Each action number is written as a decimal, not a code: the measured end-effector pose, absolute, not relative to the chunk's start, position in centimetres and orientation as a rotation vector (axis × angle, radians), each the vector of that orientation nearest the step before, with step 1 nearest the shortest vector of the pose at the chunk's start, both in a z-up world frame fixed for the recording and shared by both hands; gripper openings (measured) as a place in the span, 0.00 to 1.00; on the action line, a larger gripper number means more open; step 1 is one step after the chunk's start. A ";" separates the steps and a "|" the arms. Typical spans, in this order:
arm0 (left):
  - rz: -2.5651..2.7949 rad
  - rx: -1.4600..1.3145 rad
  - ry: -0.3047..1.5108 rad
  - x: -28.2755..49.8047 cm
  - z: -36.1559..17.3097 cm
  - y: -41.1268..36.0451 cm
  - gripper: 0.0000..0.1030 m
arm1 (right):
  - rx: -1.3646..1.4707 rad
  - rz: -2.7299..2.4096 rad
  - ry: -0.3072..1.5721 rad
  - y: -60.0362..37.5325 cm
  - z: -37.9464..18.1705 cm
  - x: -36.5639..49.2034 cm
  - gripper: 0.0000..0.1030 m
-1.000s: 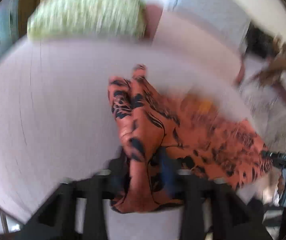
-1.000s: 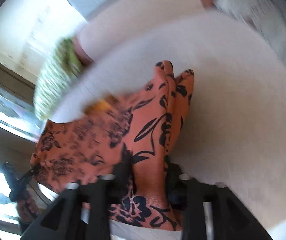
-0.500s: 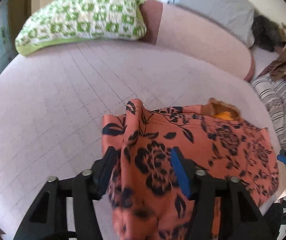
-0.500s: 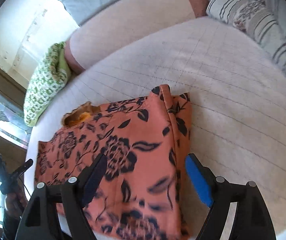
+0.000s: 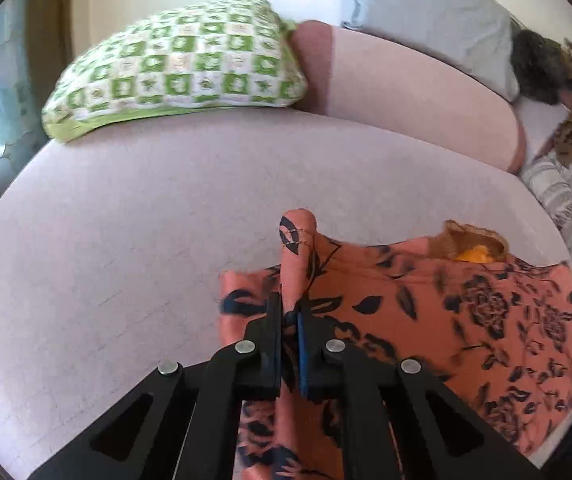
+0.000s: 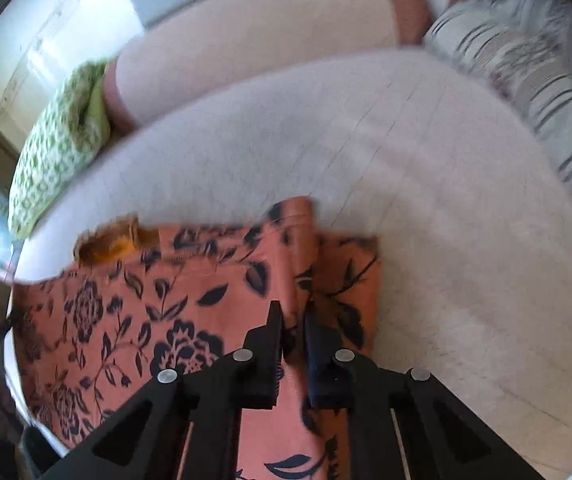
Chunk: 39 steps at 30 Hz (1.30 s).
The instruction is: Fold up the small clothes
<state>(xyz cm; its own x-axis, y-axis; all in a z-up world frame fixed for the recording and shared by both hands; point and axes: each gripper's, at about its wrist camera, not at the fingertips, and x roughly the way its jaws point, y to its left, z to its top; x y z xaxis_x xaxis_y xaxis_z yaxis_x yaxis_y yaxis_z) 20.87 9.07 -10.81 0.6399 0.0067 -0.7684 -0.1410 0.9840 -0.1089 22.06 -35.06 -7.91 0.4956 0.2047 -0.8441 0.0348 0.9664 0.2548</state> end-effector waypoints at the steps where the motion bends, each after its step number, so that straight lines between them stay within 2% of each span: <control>1: 0.099 -0.192 0.931 21.4 -12.5 9.8 0.06 | 0.262 0.069 1.056 -35.6 -8.6 22.1 0.10; 2: 0.112 -0.232 0.996 22.1 -14.6 10.5 0.06 | 0.299 0.022 1.115 -36.6 -10.7 22.5 0.13; 3: 0.112 -0.230 0.977 22.1 -14.6 10.5 0.08 | 0.347 0.038 1.146 -37.1 -11.8 22.7 0.13; 4: 0.112 -0.205 0.964 22.1 -13.9 10.2 0.08 | 0.364 0.048 1.102 -37.3 -10.8 22.3 0.15; 6: 0.080 -0.193 0.905 21.8 -11.8 9.6 0.20 | 0.333 0.081 1.038 -36.8 -8.2 21.7 0.21; 7: 0.081 -0.177 0.888 21.7 -11.2 9.5 0.33 | 0.306 0.077 1.011 -36.5 -7.2 21.5 0.34; 8: 0.088 -0.156 0.867 21.6 -10.3 9.2 0.35 | 0.274 0.063 0.979 -36.1 -5.7 21.3 0.49; 10: 0.062 -0.152 0.824 21.0 -8.7 8.5 0.35 | 0.297 0.135 0.932 -35.1 -3.8 21.1 0.65; 13: 0.002 -0.132 0.802 20.1 -8.1 7.2 0.35 | 0.341 0.312 0.957 -33.1 -3.6 21.8 0.69; 16: 0.022 -0.076 0.933 20.8 -12.3 6.9 0.35 | 0.410 0.352 1.099 -33.4 -8.5 24.2 0.69; 17: 0.065 -0.076 1.011 21.6 -14.5 7.7 0.36 | 0.419 0.229 1.164 -34.7 -11.0 25.1 0.54; 18: 0.054 -0.115 0.981 21.5 -14.6 8.3 0.36 | 0.534 0.176 1.133 -36.8 -11.9 24.9 0.45; 19: 0.068 -0.124 0.968 21.2 -13.6 8.4 0.35 | 0.604 0.149 1.104 -37.7 -11.1 24.3 0.43; 20: 0.091 -0.122 0.956 20.8 -12.2 8.4 0.39 | 0.618 0.143 1.085 -37.9 -10.1 23.7 0.54; 21: 0.082 -0.131 0.910 20.1 -10.8 8.4 0.45 | 0.597 0.175 1.039 -37.5 -8.2 22.4 0.60; 23: 0.048 -0.139 0.822 18.1 -8.2 7.9 0.71 | 0.557 0.276 0.988 -36.0 -5.9 19.8 0.70; 25: 0.031 -0.165 0.783 16.0 -7.4 7.4 0.78 | 0.514 0.391 1.011 -34.2 -5.7 17.6 0.74; 27: 0.021 -0.175 0.823 14.8 -8.9 6.7 0.78 | 0.481 0.416 1.078 -33.4 -7.8 16.1 0.74; 28: 0.049 -0.164 0.887 14.6 -10.7 6.7 0.78 | 0.464 0.370 1.127 -33.5 -9.5 15.7 0.70; 29: 0.106 -0.160 1.010 15.0 -13.6 7.2 0.76 | 0.514 0.319 1.144 -34.8 -11.4 15.5 0.50; 30: 0.132 -0.190 1.071 15.0 -15.1 7.8 0.76 | 0.564 0.273 1.114 -35.7 -11.3 15.2 0.44; 31: 0.132 -0.229 1.024 14.5 -14.6 8.2 0.76 | 0.605 0.240 1.114 -36.2 -10.5 14.9 0.47; 32: 0.160 -0.230 1.003 13.9 -13.4 8.2 0.76 | 0.589 0.231 1.107 -35.9 -9.0 14.5 0.59; 33: 0.164 -0.222 0.977 13.5 -12.2 8.0 0.76 | 0.540 0.261 1.052 -35.1 -7.0 13.6 0.63; 35: 0.152 -0.165 0.918 12.7 -10.5 7.2 0.76 | 0.456 0.393 0.972 -32.8 -4.5 11.2 0.79; 37: 0.172 -0.120 0.937 12.6 -10.2 6.5 0.76 | 0.382 0.442 0.992 -31.4 -5.0 9.8 0.83; 39: 0.172 -0.134 0.956 11.8 -10.5 6.1 0.76 | 0.373 0.366 1.098 -31.7 -8.2 10.3 0.83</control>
<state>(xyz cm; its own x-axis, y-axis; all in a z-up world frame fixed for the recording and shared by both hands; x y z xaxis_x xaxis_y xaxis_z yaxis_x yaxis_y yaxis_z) 11.78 6.05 -10.47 0.5644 0.0869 -0.8209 -0.2052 0.9780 -0.0375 10.34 -31.71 -8.25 0.4089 0.4633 -0.7862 -0.1015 0.8793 0.4653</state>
